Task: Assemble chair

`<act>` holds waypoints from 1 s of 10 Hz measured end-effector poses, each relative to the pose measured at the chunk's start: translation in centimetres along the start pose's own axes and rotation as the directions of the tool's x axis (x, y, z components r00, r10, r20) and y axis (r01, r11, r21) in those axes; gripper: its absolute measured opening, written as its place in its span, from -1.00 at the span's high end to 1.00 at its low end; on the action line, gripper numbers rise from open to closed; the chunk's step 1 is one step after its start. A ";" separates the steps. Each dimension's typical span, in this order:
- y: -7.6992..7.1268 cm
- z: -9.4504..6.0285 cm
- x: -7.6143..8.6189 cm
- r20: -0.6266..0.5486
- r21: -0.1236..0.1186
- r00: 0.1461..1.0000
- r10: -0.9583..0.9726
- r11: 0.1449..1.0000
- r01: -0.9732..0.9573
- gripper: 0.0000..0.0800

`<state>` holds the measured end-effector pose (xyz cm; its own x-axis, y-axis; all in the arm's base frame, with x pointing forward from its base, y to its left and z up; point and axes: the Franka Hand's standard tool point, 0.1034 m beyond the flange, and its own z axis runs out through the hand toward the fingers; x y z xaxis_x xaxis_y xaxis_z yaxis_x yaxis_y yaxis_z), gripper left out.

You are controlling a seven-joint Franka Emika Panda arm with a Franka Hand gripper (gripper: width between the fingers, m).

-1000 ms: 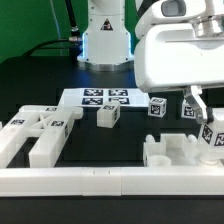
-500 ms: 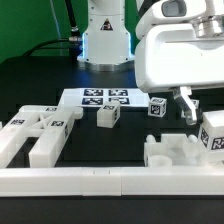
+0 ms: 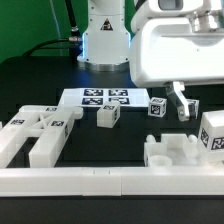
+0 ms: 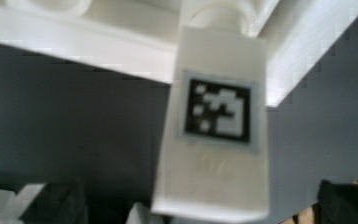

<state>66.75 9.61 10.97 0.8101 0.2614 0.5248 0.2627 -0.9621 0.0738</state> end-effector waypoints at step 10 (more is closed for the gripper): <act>-0.4 -0.7 -1.3 0.473 0.066 0.881 -0.017 0.998 -0.016 -0.62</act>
Offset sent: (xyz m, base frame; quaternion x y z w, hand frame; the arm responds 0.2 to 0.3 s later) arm 0.0000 0.0000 0.0000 0.0000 0.0000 0.0000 1.0000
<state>65.20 9.55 10.82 0.9570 0.2837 0.0600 0.2837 -0.9589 0.0094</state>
